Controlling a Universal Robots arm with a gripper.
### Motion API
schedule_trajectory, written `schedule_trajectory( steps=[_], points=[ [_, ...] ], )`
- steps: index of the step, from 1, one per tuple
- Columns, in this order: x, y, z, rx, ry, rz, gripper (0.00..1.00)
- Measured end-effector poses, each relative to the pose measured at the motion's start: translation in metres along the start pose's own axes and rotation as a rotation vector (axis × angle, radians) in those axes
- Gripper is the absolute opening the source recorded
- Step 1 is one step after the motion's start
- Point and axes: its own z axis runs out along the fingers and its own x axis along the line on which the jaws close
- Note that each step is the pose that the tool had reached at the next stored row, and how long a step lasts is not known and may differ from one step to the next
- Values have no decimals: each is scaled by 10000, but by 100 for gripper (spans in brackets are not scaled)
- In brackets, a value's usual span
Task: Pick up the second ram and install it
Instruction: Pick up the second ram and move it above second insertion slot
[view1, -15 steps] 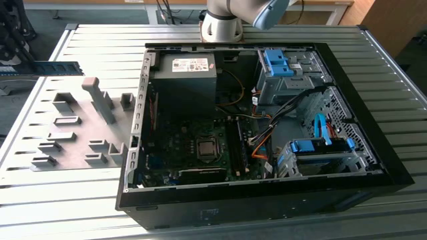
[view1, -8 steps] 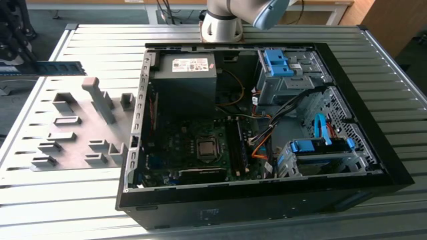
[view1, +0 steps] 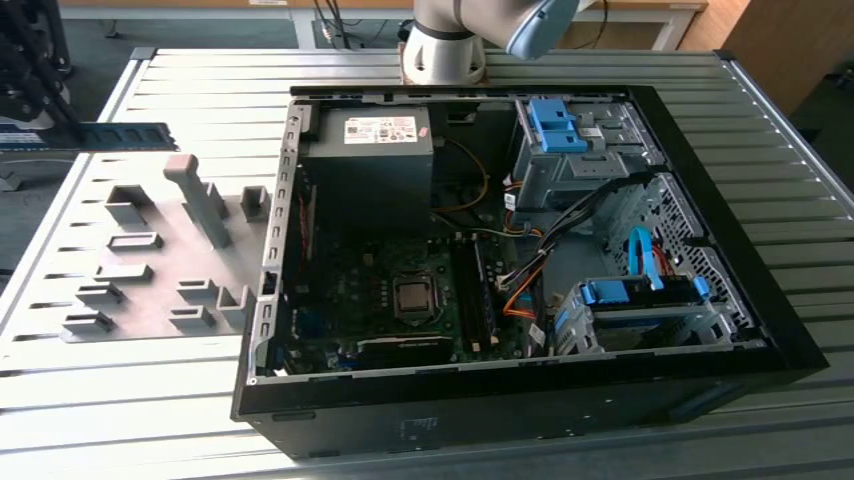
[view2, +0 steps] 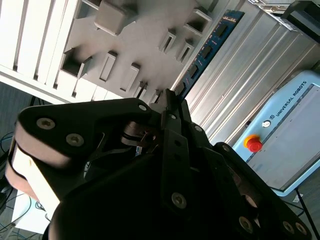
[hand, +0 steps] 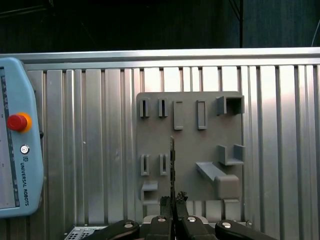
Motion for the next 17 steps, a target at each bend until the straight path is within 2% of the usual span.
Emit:
schedule_trajectory(
  steps=[17],
  points=[
    [-3,-88,0,0,0,0,14]
  ],
)
